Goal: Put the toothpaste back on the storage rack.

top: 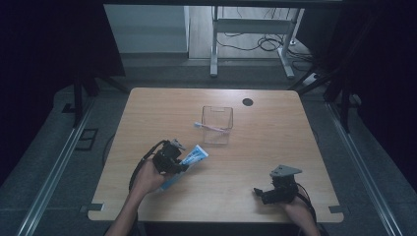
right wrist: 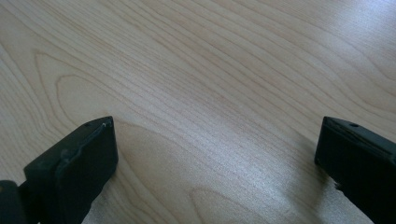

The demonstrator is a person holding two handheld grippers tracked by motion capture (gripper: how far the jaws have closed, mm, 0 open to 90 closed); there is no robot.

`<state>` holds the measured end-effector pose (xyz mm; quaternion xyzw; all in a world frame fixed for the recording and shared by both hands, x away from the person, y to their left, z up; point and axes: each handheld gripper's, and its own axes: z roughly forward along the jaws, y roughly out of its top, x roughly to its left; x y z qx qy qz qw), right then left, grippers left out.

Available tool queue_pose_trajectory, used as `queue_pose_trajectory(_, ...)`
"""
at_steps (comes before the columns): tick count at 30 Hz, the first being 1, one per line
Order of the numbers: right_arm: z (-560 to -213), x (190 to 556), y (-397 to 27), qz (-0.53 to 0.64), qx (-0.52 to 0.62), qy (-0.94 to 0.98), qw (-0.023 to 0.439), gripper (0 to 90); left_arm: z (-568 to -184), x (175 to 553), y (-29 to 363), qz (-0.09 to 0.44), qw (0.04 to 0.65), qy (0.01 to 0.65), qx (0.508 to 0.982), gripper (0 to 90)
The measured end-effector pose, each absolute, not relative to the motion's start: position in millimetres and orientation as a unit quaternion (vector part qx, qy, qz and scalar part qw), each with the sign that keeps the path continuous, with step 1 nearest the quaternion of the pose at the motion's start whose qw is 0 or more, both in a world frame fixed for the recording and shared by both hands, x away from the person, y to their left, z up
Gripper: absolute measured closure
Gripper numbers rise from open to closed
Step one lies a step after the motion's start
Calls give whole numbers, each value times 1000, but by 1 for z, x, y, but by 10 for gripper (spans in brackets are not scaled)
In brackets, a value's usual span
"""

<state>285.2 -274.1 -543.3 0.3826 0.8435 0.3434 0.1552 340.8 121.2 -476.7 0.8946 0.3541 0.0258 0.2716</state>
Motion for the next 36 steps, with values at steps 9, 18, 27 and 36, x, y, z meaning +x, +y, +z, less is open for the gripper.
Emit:
queue_pose_trajectory(9,-543,285,-274,343,382,844,155,0,-459,342,120,36,303,348,887,744)
queue_pose_trajectory(18,-543,286,-274,344,380,844,157,0,-444,343,113,47,318,339,884,742)
queue_pose_trajectory(27,-543,286,-274,344,380,844,157,0,-427,350,105,64,326,337,881,741)
queue_pose_trajectory(36,-543,285,-274,344,381,844,156,0,-416,362,100,81,338,344,873,741)
